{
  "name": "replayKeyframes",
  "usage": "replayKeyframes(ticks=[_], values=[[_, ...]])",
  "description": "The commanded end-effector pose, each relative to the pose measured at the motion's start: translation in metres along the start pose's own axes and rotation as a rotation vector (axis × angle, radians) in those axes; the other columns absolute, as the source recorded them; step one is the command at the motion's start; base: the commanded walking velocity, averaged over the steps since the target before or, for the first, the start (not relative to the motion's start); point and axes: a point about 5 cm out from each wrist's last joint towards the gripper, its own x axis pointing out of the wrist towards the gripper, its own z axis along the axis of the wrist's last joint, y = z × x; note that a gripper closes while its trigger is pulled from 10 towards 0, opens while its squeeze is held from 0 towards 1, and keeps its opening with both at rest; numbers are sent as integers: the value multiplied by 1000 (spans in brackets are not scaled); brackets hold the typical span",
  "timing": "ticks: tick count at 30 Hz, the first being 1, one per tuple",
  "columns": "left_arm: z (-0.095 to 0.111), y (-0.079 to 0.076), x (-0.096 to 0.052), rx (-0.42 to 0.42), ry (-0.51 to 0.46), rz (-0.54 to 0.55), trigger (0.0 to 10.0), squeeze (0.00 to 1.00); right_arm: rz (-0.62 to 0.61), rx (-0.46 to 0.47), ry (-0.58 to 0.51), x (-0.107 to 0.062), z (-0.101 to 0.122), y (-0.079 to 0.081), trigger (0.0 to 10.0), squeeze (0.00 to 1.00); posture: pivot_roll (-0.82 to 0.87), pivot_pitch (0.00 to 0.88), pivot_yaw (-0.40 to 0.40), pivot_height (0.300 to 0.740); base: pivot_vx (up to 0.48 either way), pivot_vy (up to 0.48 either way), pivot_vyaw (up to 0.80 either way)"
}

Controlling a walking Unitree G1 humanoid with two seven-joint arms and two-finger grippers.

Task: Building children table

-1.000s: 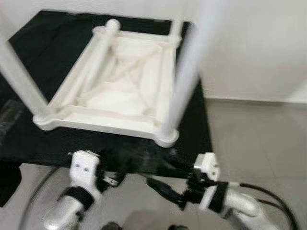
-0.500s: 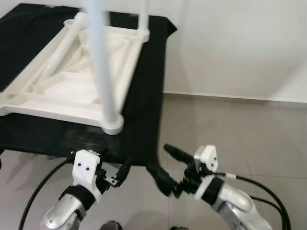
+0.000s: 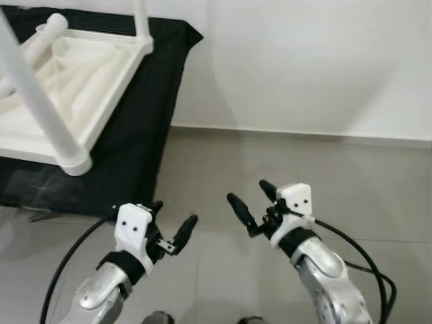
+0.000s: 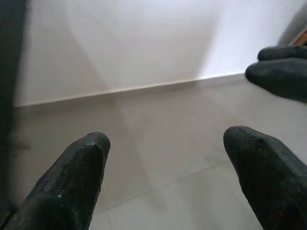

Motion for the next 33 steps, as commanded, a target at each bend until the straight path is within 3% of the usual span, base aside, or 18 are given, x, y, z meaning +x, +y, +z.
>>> replayKeyframes(ticks=[1,8,15,33], values=[[-5,-1,-2,-5,20,7,10000,0,-28,-10,12,-1,-4,-2,10000,0,37,244,-59,740,0,-472,0],[-8,4,0,-9,27,45,10000,0,-58,-35,22,4,-5,-3,10000,0,31,244,-65,740,0,-104,0],[-10,16,0,26,38,151,10000,0,-57,-28,38,8,-7,-4,10000,0,30,243,-64,740,0,0,0],[-11,23,5,72,32,201,10000,0,-69,-20,30,10,-8,-6,10000,0,23,242,-66,740,0,0,0]])
